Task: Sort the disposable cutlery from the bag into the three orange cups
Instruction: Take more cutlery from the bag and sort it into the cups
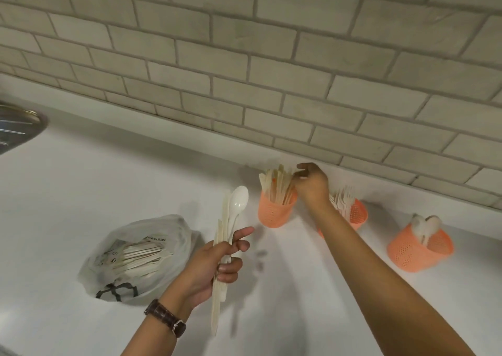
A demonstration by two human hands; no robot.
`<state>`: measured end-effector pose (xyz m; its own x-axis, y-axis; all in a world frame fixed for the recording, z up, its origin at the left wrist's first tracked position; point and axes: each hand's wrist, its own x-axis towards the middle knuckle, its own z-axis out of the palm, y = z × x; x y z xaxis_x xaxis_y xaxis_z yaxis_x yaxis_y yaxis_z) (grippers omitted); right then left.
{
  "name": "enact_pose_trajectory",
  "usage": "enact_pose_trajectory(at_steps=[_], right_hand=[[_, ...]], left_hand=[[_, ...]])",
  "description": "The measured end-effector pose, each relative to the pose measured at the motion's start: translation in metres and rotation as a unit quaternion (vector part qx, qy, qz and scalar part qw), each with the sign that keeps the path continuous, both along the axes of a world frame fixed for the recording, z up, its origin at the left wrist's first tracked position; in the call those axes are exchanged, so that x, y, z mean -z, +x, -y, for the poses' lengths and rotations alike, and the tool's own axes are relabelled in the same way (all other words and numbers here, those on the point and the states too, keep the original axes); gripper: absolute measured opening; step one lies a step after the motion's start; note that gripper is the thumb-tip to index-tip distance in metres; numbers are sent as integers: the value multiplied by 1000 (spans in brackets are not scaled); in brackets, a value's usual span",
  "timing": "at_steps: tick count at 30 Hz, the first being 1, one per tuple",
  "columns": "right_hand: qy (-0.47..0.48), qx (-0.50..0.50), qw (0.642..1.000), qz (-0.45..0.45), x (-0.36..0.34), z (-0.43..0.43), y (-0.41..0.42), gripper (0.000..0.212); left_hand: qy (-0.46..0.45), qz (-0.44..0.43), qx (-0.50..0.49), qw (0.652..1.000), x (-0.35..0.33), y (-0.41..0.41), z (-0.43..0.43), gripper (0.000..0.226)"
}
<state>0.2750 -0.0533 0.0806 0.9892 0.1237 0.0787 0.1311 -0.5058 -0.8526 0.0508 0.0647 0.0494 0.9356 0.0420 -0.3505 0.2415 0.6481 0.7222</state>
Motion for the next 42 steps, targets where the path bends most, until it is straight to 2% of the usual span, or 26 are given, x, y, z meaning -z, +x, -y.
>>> enact_pose_trajectory(at_steps=[2,3,5,7,9,16,18,21,25,29,33,36,39,41,42], right_hand=[[-45,6,999,18,6,3,-15,41],[-36,4,998,42,4,6,-27,43],[41,-50,997,34,-7,11,-60,30],[117,-130,983,-48,-14,22,-95,15],[151,-144,974,-86,-15,38,-116,7],[192,50,977,-77,-16,118,-111,4],[239,111,963,-64,-24,143,-101,6],[289,202,936,11,-43,192,-80,18],[240,244,931,126,-61,254,-43,19],[140,256,940,177,-57,294,-3,6],[39,214,972,91,-17,318,31,9],[-53,185,981,35,3,317,29,34],[-27,142,985,91,7,300,-1,38],[33,78,992,95,7,283,-31,25],[58,34,996,63,7,273,-48,17]], left_hand=[[-2,6,16,1000,-1,0,-2,41],[-1,6,24,1000,-1,0,-2,44],[3,5,41,999,1,2,-1,49],[5,1,65,998,2,8,7,47],[12,-6,104,994,3,15,19,44],[77,2,259,963,0,44,82,38],[91,2,276,957,-2,52,99,37],[91,-6,271,958,-1,64,120,38],[32,-17,227,973,4,77,142,38],[-43,-14,202,978,5,81,163,43],[-75,-6,181,981,4,79,181,53],[-78,-6,156,985,3,75,190,57],[-64,-8,143,988,3,71,195,61],[-48,-9,142,989,4,68,198,63],[-38,-11,143,989,4,67,199,62]])
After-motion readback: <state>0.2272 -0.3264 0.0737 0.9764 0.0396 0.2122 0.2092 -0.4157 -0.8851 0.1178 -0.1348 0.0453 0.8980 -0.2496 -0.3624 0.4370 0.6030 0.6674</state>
